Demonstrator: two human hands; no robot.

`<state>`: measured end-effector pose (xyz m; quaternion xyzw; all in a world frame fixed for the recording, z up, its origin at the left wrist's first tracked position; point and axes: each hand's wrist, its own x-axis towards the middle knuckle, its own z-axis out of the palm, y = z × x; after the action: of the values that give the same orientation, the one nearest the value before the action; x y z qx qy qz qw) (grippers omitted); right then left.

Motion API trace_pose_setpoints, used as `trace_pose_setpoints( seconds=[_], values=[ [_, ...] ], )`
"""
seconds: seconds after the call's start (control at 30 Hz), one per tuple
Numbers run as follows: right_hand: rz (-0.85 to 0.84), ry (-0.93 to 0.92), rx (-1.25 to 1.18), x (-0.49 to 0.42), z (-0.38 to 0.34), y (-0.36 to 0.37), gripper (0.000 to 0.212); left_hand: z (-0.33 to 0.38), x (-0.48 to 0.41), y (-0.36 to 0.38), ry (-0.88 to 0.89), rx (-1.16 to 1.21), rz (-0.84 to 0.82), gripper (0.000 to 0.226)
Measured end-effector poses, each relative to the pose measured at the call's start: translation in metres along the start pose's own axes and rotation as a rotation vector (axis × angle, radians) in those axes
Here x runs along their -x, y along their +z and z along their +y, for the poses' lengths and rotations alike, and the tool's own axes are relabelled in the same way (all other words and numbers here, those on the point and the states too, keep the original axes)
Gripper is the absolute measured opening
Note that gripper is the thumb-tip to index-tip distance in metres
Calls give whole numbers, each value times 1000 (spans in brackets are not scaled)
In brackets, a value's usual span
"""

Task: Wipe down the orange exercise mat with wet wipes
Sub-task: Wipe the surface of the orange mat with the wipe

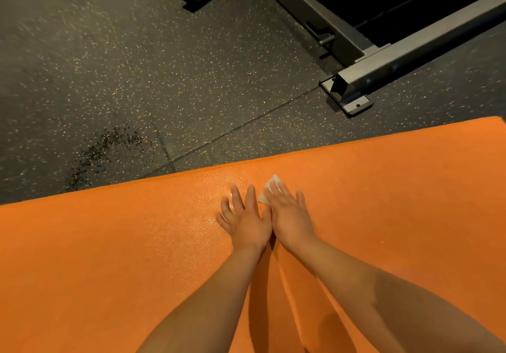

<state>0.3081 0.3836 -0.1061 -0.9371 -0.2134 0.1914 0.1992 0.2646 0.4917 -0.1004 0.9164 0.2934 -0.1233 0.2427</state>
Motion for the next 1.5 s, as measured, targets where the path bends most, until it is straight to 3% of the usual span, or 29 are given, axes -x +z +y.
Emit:
trace_pose_setpoints(
  seconds=[0.07, 0.2, 0.57, 1.0, 1.27, 1.37, 1.5],
  values=[
    [-21, -18, 67, 6, 15, -5, 59, -4, 11, 2, 65, -40, 24, 64],
    [48, 167, 70, 25, 29, -10, 63, 5, 40, 14, 87, -59, 8, 60],
    [-21, 168, 34, 128, 31, 2, 54, 4, 131, 31, 178, -132, -120, 60],
    [-241, 220, 9, 291, 6, 10, 52, -29, 286, 32, 213, -286, -272, 54],
    [-301, 233, -90, 358, 4, 16, 50, -33, 350, 33, 212, -172, -290, 41],
    [-270, 253, -61, 375, 24, 12, 50, -43, 359, 39, 247, -147, -298, 46],
    [-170, 415, -1, 389, 38, 5, 52, -50, 370, 42, 300, -156, -266, 41]
  ],
)
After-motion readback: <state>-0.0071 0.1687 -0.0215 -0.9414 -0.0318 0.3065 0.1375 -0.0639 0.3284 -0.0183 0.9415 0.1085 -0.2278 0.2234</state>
